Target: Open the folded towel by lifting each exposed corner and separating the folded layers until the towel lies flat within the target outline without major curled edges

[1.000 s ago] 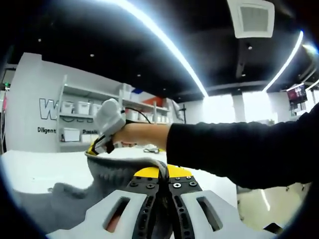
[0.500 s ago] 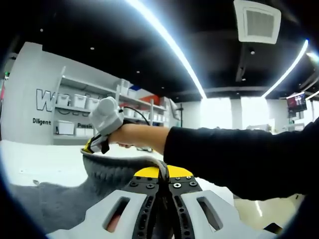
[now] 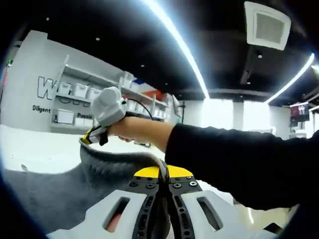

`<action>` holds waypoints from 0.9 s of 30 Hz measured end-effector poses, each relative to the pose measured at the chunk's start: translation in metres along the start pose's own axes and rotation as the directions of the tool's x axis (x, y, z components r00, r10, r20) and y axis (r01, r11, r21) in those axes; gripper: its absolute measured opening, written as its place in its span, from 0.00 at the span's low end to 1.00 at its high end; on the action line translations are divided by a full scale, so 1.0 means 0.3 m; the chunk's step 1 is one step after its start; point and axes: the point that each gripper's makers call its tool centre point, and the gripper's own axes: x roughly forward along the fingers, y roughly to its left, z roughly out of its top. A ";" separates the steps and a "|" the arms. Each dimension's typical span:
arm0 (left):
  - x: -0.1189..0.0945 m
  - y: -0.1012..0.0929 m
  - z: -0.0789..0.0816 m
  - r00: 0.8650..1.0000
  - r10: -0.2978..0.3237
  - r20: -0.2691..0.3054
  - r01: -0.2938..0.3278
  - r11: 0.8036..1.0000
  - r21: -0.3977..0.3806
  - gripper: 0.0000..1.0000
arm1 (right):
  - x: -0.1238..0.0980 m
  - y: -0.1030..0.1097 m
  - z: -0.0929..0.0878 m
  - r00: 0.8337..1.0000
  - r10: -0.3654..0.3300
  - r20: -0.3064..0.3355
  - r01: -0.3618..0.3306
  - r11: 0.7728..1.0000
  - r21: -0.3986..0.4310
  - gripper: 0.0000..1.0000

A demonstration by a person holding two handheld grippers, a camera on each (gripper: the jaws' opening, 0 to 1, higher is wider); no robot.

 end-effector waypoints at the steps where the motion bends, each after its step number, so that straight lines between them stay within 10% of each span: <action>1: 0.004 0.000 -0.012 1.000 0.000 -0.008 -0.001 1.000 -0.007 0.02 | 0.002 -0.003 -0.008 1.000 -0.001 -0.004 0.001 1.000 -0.004 0.00; 27: 0.111 -0.075 -0.208 0.991 -0.024 -0.134 0.028 0.999 0.028 0.02 | 0.048 -0.095 -0.175 0.997 -0.058 -0.050 0.051 0.991 -0.125 0.00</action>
